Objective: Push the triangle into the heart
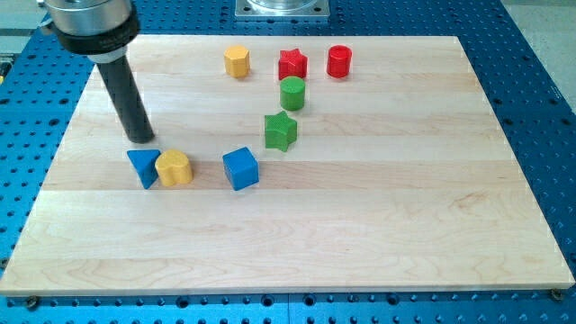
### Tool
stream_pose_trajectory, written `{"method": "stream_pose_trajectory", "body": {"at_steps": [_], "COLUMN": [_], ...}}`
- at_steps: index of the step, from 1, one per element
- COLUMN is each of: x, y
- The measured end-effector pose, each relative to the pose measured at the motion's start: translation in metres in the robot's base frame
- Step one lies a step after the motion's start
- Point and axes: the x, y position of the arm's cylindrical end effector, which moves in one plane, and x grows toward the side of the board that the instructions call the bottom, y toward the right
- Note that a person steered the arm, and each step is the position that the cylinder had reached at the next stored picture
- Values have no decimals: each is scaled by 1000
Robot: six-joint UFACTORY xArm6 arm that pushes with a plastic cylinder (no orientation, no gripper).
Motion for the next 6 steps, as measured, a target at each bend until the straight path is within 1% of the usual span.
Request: {"method": "stream_pose_trajectory", "body": {"at_steps": [2, 3, 4, 5, 6], "x": [0, 18, 55, 55, 70], "y": [-20, -72, -82, -19, -2]}}
